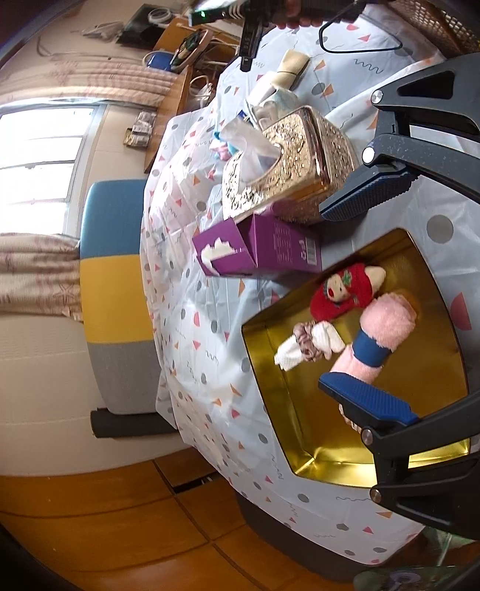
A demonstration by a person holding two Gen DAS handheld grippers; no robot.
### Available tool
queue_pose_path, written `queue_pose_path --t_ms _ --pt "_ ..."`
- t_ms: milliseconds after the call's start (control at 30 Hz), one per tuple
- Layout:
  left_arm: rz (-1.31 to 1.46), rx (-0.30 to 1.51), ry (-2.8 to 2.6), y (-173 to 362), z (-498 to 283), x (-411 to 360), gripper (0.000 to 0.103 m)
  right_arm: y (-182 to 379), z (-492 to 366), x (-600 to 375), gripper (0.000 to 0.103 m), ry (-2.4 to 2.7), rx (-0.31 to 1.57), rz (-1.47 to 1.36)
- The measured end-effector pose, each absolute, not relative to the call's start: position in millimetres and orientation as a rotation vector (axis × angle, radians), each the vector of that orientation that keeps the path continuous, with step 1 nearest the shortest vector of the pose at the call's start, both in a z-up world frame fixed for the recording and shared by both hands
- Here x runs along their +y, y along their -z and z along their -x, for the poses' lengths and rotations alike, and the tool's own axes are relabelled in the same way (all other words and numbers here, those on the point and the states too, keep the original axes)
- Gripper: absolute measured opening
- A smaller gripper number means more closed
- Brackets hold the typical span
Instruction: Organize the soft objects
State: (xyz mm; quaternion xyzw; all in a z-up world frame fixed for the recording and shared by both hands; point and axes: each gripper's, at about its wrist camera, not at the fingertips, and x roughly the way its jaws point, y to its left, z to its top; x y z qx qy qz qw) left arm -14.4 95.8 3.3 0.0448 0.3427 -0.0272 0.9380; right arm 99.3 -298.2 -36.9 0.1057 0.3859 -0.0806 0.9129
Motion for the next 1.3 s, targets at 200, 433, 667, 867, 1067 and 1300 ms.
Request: queue_pose_path --t_ms 200,433,667,867,1067,1300 --pt "-0.109 0.698 0.081 -6.6 9.1 80.0 0.085 55.2 -92.0 -332.6 0.042 0.241 0.829 -0.345" --pt "-0.125 0.682 0.128 -14.3 4.0 62.8 0.085 59.4 -92.8 -332.8 0.042 0.253 0.863 -0.364" --pt "-0.124 0.651 0.209 -38.3 -10.4 37.1 0.085 65.0 -89.2 -348.5 0.042 0.312 0.876 -0.437" --pt "-0.129 0.658 0.324 -60.1 -40.3 -5.5 0.084 62.6 -86.7 -352.9 0.042 0.308 0.869 -0.47" --pt "-0.186 0.718 0.421 -67.3 -88.0 -75.2 0.084 60.2 -86.4 -352.8 0.042 0.286 0.866 -0.493" --pt "-0.25 0.876 0.422 -25.8 -154.9 -150.0 0.083 62.3 -85.1 -362.2 0.042 0.279 0.872 -0.562"
